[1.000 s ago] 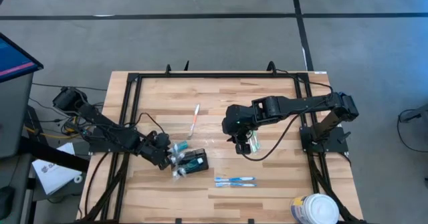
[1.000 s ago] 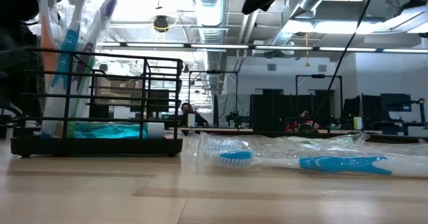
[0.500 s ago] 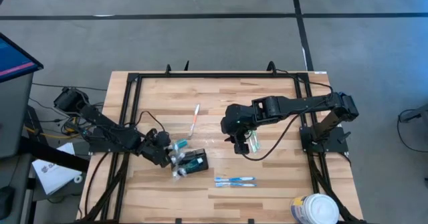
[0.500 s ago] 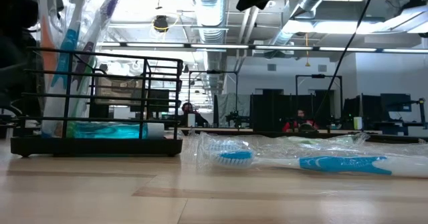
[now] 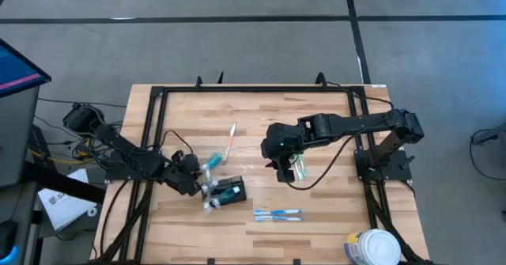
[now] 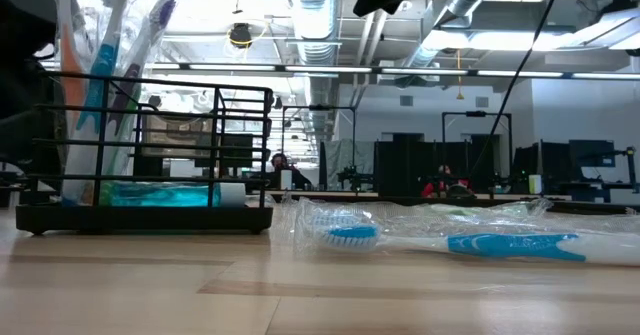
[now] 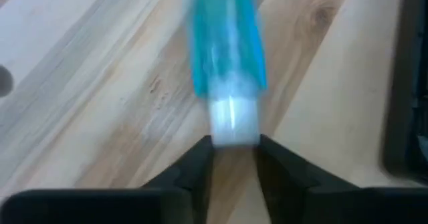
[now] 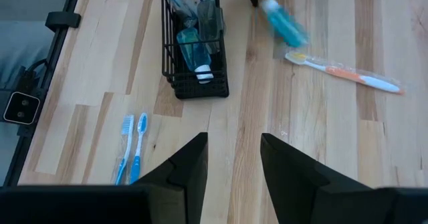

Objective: Pick & Place toothbrushing station
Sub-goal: Put the mouthwash into the black toothbrush rack

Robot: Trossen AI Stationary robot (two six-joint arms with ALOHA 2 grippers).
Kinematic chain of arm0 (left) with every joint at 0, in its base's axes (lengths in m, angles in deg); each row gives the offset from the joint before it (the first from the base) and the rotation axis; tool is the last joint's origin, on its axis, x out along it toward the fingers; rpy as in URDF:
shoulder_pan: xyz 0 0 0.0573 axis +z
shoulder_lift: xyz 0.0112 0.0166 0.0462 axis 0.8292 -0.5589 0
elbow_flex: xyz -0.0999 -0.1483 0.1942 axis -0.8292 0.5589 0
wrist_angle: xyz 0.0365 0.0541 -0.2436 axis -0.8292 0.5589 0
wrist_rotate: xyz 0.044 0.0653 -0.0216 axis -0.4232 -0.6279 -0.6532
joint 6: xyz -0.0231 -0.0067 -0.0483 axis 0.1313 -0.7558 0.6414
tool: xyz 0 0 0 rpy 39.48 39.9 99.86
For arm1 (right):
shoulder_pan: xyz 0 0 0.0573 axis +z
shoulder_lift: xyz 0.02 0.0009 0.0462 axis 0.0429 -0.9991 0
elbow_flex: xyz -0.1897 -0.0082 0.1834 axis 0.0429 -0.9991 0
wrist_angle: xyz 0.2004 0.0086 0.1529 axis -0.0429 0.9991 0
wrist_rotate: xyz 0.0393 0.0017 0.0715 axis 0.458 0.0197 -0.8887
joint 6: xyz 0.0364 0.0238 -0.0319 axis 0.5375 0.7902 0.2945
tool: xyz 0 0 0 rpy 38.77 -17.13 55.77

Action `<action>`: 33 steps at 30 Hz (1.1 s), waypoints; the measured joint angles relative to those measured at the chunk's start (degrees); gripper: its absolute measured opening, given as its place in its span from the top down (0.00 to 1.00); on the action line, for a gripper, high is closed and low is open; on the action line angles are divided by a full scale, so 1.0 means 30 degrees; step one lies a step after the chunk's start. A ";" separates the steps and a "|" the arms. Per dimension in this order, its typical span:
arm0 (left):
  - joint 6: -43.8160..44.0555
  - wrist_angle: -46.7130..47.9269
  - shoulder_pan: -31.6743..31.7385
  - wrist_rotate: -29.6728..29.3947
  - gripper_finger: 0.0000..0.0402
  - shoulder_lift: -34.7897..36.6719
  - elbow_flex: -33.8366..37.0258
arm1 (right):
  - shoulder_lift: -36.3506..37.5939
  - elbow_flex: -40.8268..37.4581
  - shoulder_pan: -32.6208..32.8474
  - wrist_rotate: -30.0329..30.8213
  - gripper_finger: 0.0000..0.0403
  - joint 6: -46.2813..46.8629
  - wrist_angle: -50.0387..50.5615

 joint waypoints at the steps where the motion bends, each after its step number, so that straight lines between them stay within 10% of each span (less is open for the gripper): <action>1: -0.0089 -0.0005 0.0000 -0.0113 0.79 0.0000 0.0013 | 0.0000 0.0000 -0.0007 0.0000 0.68 0.0000 0.0000; 9: -0.0871 -0.0456 0.0015 -0.0578 0.99 -0.0036 0.0064 | 0.0000 0.0000 -0.0007 0.0000 0.68 0.0000 -0.0007; 24: -0.5783 -0.0490 0.1332 -0.6074 0.86 0.0000 0.0086 | 0.0000 -0.0007 -0.0110 0.2424 0.68 0.0786 -0.0048; 33: -0.7065 -0.0506 0.2256 -0.2611 0.92 0.0000 0.0078 | 0.0000 -0.0007 -0.2119 0.2556 0.69 -0.3356 -0.1653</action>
